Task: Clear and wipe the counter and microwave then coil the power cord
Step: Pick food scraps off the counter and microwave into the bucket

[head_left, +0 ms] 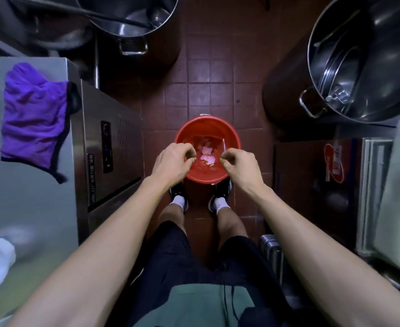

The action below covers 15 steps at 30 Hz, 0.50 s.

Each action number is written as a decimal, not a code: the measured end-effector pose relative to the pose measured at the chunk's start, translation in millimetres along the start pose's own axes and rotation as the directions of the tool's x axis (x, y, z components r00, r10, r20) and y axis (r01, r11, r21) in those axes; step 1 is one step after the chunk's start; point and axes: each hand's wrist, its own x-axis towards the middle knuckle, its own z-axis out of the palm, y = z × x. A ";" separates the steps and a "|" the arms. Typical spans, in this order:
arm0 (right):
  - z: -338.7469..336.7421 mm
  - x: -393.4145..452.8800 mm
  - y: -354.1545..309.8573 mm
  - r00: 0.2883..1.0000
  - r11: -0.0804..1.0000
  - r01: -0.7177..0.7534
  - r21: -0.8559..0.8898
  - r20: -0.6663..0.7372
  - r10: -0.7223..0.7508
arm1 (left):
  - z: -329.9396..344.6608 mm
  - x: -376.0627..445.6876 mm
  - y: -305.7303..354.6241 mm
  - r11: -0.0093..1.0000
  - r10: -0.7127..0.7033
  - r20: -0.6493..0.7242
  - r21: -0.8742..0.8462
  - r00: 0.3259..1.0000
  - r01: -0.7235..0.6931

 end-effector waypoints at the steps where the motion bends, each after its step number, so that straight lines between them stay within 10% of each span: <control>1: 5.2 4.9 6.6 1.000 1.000 -0.007 0.012 0.009 0.007 | 8.4 4.2 -2.5 1.000 -0.012 0.010 -0.002 1.000 0.012; 15: 111.4 110.4 106.4 0.996 0.996 -0.083 0.037 0.038 0.082 | 132.5 100.4 -74.3 0.999 -0.044 0.091 -0.010 0.995 0.046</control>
